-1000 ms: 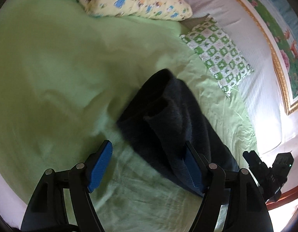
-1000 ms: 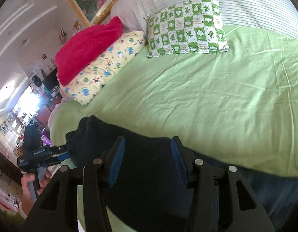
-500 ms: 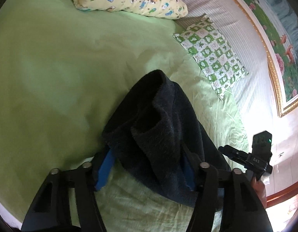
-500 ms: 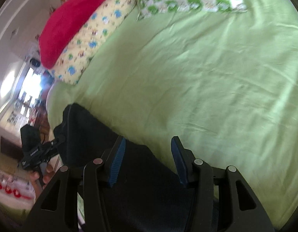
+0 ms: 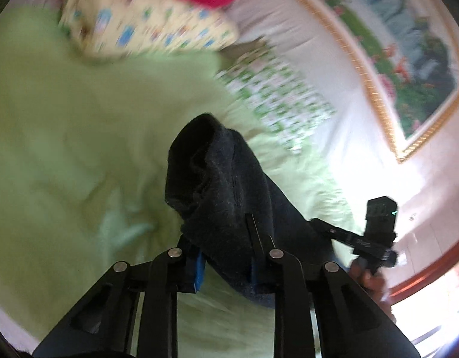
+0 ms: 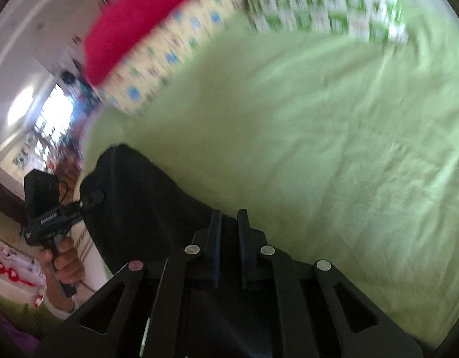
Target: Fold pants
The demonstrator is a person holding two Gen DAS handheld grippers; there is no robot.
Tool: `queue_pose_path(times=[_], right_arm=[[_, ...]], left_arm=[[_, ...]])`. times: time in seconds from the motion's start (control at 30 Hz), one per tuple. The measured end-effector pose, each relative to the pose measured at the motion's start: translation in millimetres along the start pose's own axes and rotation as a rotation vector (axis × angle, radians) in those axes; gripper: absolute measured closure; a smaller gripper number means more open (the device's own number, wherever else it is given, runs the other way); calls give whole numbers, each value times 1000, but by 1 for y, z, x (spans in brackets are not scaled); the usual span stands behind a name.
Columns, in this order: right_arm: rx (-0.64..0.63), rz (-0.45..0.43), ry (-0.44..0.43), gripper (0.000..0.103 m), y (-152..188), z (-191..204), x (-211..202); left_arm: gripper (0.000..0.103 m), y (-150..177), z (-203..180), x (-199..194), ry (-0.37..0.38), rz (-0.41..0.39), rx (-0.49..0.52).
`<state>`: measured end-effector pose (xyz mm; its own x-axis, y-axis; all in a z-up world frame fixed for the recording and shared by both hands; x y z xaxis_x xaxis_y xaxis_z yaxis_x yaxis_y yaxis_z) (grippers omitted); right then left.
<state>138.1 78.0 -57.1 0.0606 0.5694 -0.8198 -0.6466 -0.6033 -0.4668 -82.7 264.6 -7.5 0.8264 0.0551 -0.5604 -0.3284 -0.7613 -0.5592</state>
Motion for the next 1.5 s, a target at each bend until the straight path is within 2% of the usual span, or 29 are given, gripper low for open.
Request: queue_pose_path(times=[0.1,0.17,0.23,0.37,0.5,0.6,0.63,0.7,0.73,0.87,0.93,1.03,1.13,1.3,1.37,1.43,1.5], right_arm=[[-10,-154,-21,92,0,21,-32],[-18,-204,11,93,-1,23,-32],[-14,-216,42,93,-2,19,-19],[-49,-171,135,93,-1,12,24],[-49,-152,191,93,1,2,56],[5,-161,175,91,-1,-9,61],[20,-173,170,86,-1,-11,55],[33,-205,182,83,0,-9,39],[39,-222,180,83,2,-7,30],[83,-305,159,81,16,-2,-10],[109,-343,151,76,27,-2,-30],[146,-391,147,73,45,-4,-55],[187,-409,163,73,63,-10,-71],[258,-445,178,72,94,-21,-97],[275,-465,194,69,106,-24,-106],[297,-493,209,59,119,-27,-118],[314,-513,231,58,132,-31,-130]], left_arm=[[81,-7,-18,-31,18,-42,80],[81,-8,-16,-33,14,-47,98],[81,-7,-2,-21,-44,-32,122],[82,-5,32,7,-109,10,114],[81,1,60,29,-131,45,111],[75,7,70,33,-167,63,109],[71,8,71,29,-177,53,111],[63,9,75,21,-212,26,108],[54,8,77,14,-230,8,96],[51,-1,78,-11,-218,-62,33],[51,-2,74,-16,-206,-70,23],[51,-2,52,-14,-197,-65,68],[47,-1,28,-14,-205,-79,128],[44,1,-14,-10,-145,-84,197],[44,3,-28,-7,-123,-75,217],[44,10,-46,0,-96,-54,247],[44,17,-59,7,-76,-36,265]])
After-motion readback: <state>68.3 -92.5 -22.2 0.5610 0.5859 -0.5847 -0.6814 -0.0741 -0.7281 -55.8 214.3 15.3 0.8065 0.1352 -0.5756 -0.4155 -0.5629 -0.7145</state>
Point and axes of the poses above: each gripper's, at about its wrist camera, not at the fingertips, and x roughly the way its jaws point, z to its left, y to its underside, the point moved 7 cm from there along x, roughly the way its jaws point, and after that the axes turned 5 degrees about -y, right-handed, at the moved point
